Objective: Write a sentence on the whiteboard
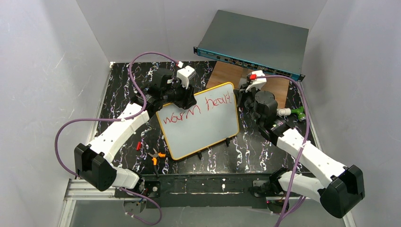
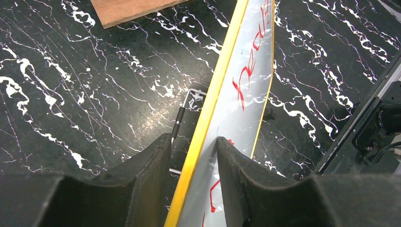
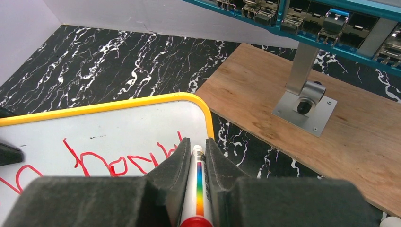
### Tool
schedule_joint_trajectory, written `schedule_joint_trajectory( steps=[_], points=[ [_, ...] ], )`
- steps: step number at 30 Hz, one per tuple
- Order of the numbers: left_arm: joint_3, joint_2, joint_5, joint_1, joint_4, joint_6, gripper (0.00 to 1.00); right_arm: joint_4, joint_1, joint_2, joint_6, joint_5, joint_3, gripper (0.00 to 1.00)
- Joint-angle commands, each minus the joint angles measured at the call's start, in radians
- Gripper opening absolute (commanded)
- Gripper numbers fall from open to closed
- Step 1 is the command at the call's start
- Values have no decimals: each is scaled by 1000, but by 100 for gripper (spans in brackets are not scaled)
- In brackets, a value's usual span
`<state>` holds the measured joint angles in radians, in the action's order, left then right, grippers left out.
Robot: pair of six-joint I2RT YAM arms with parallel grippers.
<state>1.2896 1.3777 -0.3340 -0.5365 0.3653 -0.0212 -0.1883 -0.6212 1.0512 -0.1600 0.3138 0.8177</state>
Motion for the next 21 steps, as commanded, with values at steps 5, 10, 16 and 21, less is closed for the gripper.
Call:
schedule_joint_trajectory(
  steps=[5,10,16,21],
  points=[
    [23,-61,-9,-1,-43,-9,0,-52,8,18,17,43,39,1],
    [22,-63,-8,-1,-42,-11,0,-54,14,25,17,41,39,1],
    [21,-63,-7,0,-42,-12,0,-59,18,43,16,28,47,1],
    [22,-65,-6,-1,-40,-15,0,-66,18,59,12,8,55,1]
  ],
)
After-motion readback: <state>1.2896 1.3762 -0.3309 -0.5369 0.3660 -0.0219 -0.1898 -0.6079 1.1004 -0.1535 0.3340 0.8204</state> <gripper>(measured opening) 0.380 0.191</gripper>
